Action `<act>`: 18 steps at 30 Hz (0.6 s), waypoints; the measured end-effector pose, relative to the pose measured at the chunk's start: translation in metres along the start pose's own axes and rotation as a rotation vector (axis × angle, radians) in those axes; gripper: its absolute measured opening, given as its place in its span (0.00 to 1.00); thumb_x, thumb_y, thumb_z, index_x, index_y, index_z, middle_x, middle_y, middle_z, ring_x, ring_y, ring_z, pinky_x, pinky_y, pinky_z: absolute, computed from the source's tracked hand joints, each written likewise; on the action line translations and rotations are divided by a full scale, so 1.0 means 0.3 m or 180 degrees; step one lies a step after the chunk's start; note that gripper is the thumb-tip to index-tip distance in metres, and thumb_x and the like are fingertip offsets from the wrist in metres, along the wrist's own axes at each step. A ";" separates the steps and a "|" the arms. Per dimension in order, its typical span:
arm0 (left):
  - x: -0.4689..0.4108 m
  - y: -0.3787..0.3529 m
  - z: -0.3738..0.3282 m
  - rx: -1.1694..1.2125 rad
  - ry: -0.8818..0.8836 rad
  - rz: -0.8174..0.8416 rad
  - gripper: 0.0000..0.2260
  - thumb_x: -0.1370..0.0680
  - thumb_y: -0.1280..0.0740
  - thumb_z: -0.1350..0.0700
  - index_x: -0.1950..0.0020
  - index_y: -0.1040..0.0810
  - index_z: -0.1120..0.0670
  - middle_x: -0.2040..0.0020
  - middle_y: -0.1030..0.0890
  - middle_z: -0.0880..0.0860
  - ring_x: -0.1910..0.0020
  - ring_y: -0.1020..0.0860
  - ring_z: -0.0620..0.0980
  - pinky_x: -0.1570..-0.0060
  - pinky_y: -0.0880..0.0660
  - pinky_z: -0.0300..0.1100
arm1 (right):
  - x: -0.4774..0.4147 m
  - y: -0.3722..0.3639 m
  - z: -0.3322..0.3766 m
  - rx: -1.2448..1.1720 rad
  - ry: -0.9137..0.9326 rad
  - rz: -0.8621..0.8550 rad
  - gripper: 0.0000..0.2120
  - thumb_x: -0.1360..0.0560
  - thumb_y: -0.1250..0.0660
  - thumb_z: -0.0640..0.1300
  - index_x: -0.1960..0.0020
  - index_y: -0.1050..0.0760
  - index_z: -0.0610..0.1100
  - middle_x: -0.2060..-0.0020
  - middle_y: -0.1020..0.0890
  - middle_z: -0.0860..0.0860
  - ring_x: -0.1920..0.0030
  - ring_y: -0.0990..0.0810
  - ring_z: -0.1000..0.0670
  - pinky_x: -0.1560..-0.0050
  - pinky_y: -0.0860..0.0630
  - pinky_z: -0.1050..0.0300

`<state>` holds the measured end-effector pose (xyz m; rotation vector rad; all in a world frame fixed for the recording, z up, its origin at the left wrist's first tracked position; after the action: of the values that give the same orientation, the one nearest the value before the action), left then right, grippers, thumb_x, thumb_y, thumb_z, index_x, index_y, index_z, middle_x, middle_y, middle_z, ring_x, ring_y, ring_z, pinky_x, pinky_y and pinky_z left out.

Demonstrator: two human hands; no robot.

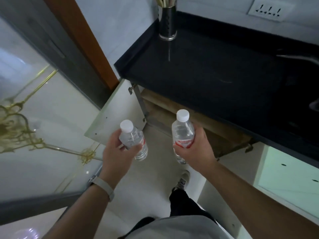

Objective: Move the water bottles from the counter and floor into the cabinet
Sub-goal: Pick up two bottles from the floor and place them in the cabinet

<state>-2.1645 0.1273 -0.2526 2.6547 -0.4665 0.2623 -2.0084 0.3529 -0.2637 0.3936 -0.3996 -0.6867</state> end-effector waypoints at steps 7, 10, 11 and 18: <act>-0.201 -0.044 -0.069 -0.0341 -0.0040 0.0003 0.28 0.32 0.18 0.59 0.36 0.23 0.47 0.43 0.16 0.46 0.44 0.17 0.47 0.42 0.19 0.49 | -0.229 -0.056 0.005 -0.0007 -0.0073 0.0087 0.34 0.37 0.21 0.50 0.38 0.36 0.55 0.47 0.29 0.56 0.51 0.24 0.58 0.54 0.27 0.62; -0.276 -0.062 -0.064 -0.0344 0.0031 0.0130 0.28 0.32 0.18 0.59 0.35 0.22 0.49 0.42 0.16 0.48 0.43 0.17 0.49 0.41 0.19 0.53 | -0.284 -0.060 0.002 -0.0025 -0.0208 0.0068 0.37 0.38 0.20 0.51 0.35 0.36 0.53 0.47 0.29 0.57 0.50 0.23 0.56 0.53 0.25 0.60; -0.302 -0.071 -0.059 -0.0346 0.0030 0.0191 0.28 0.31 0.18 0.60 0.35 0.23 0.49 0.42 0.16 0.48 0.43 0.17 0.49 0.41 0.19 0.53 | -0.301 -0.065 0.001 -0.0021 -0.0226 0.0054 0.37 0.38 0.20 0.51 0.36 0.36 0.53 0.47 0.29 0.57 0.50 0.23 0.56 0.52 0.24 0.59; -0.489 -0.114 0.002 -0.0591 -0.0130 0.0727 0.27 0.31 0.19 0.58 0.34 0.23 0.50 0.43 0.17 0.46 0.47 0.18 0.41 0.57 0.24 0.26 | -0.365 -0.151 0.007 0.0205 -0.0271 -0.0349 0.33 0.37 0.21 0.51 0.38 0.35 0.53 0.48 0.29 0.58 0.49 0.25 0.55 0.51 0.23 0.54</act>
<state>-2.2878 0.1976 -0.3033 2.4305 -0.7706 0.2219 -2.1103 0.3941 -0.3078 0.4506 -0.4844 -0.8007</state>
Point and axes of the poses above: each hand's wrist, its own x-axis away from the middle knuckle, its own y-axis out of the back of the hand, z = x × y, the point moved 7 cm from there along -x, towards the middle knuckle
